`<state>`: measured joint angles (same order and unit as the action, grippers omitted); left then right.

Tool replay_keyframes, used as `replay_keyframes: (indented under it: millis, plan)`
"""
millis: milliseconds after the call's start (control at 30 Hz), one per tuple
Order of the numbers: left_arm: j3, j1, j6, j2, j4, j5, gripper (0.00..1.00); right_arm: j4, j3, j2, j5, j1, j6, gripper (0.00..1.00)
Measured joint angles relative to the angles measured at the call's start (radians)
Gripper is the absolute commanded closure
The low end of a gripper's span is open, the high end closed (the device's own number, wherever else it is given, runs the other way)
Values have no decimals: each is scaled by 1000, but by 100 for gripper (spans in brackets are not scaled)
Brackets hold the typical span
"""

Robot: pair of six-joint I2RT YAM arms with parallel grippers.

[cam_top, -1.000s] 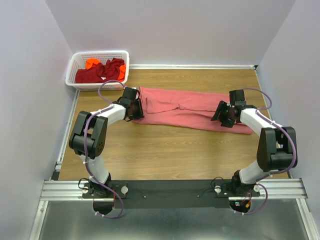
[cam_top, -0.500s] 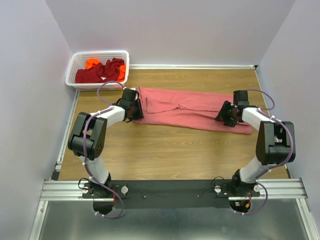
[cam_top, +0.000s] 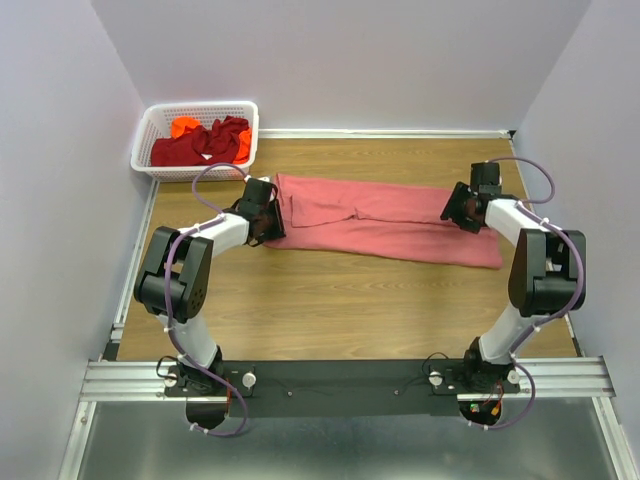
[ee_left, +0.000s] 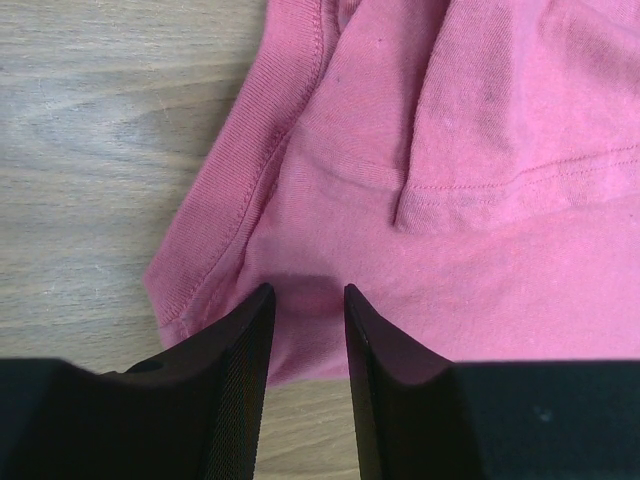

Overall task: Fold and stack the t-shirts
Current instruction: Fold the tshirt

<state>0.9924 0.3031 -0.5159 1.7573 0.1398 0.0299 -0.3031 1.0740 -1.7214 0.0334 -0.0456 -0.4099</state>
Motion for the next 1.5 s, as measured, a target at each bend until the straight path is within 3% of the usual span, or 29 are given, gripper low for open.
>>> replay_keyframes:
  millis: [200,333,533,633,867,1033,1300,1500]
  plan:
    - [0,0,0,-1,3,-2,57,6,27,-34,27,-5,11,35]
    - [0,0,0,-2,4,-5,57,14,-18,61,-19,-23,6,34]
    - [0,-2,0,-2,6,-11,58,40,-201,254,-159,-204,-29,39]
    - [0,-3,0,-3,9,-13,58,47,-297,303,-216,-307,-64,48]
    - [0,-11,0,-3,12,-13,58,105,-401,322,-296,-379,-140,71]
    - [0,-27,-1,-3,12,-13,59,198,-505,319,-301,-459,-191,79]
    - [-17,-65,-13,-10,-3,-6,59,302,-592,346,-307,-512,-284,80]
    - [-46,-97,-23,-37,-2,4,57,252,-627,425,-275,-519,-315,80]
